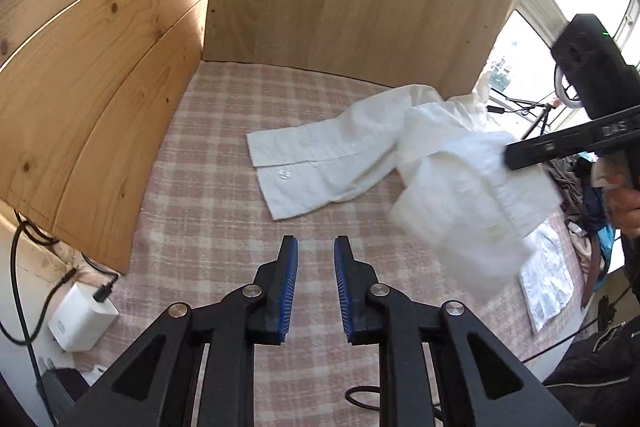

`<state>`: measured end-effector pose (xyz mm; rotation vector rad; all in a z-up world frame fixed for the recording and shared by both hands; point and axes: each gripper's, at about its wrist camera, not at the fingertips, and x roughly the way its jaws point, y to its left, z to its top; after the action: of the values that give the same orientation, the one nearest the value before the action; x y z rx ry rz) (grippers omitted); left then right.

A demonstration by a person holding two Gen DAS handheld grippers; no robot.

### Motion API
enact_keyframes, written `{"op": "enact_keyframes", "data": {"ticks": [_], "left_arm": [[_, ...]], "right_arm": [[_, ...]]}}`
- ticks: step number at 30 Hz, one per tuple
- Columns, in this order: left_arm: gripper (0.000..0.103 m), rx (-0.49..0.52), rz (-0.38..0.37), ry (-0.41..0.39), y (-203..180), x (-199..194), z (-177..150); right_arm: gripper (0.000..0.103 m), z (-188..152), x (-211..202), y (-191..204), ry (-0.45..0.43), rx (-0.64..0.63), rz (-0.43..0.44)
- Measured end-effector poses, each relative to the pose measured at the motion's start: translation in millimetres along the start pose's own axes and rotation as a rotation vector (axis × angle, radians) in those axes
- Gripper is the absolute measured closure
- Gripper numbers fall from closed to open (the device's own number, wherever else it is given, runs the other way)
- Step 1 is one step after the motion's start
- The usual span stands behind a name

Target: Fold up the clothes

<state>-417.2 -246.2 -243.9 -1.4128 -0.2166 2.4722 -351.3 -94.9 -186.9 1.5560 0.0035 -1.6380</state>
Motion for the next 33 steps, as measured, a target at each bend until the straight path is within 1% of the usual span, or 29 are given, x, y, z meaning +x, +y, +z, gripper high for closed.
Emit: {"op": "enact_keyframes", "data": {"ticks": [2,4,6,8,11,13,15,16,17,18,21,23,27,30,32,33], "left_arm": [[0.084,0.026,0.028,0.026,1,15,11],[0.081,0.043,0.057,0.053,2,34,24],[0.065,0.04,0.085,0.087,5,52,35],[0.064,0.019,0.138,0.121,11,70,45],[0.064,-0.026,0.144,0.168,17,95,53],[0.064,-0.016,0.168,0.199,13,111,53],[0.063,0.029,0.193,0.191,1,118,51],[0.065,0.048,0.203,0.19,-5,121,50],[0.075,0.063,0.214,0.184,-10,123,50],[0.099,0.067,0.207,0.181,-14,124,50],[0.099,0.061,0.221,0.186,-19,120,52],[0.099,0.059,0.219,0.169,-22,106,55],[0.099,0.033,0.201,0.105,-17,53,67],[0.098,0.023,0.182,0.083,-13,19,79],[0.098,0.049,0.192,0.082,-12,17,86],[0.098,0.07,0.205,0.096,-15,24,87]], "right_arm": [[0.098,-1,-23,-11,-0.029,0.002,-0.04],[0.098,-4,-38,-20,-0.048,0.011,-0.053],[0.098,-12,-56,-26,-0.067,0.006,-0.051],[0.098,-20,-81,-33,-0.102,0.006,-0.063],[0.098,-33,-128,-52,-0.173,0.03,-0.111],[0.098,-41,-161,-67,-0.225,0.059,-0.142],[0.098,-46,-192,-81,-0.279,0.09,-0.176],[0.098,-49,-207,-88,-0.307,0.106,-0.193],[0.098,-51,-222,-95,-0.334,0.122,-0.21],[0.098,-54,-238,-103,-0.361,0.137,-0.227],[0.098,-54,-267,-116,-0.42,0.164,-0.245],[0.098,-53,-283,-121,-0.457,0.165,-0.253],[0.098,-49,-311,-127,-0.521,0.16,-0.251],[0.098,-44,-321,-133,-0.548,0.162,-0.266],[0.098,-40,-321,-136,-0.551,0.167,-0.247],[0.098,-38,-320,-137,-0.547,0.164,-0.237]]}}
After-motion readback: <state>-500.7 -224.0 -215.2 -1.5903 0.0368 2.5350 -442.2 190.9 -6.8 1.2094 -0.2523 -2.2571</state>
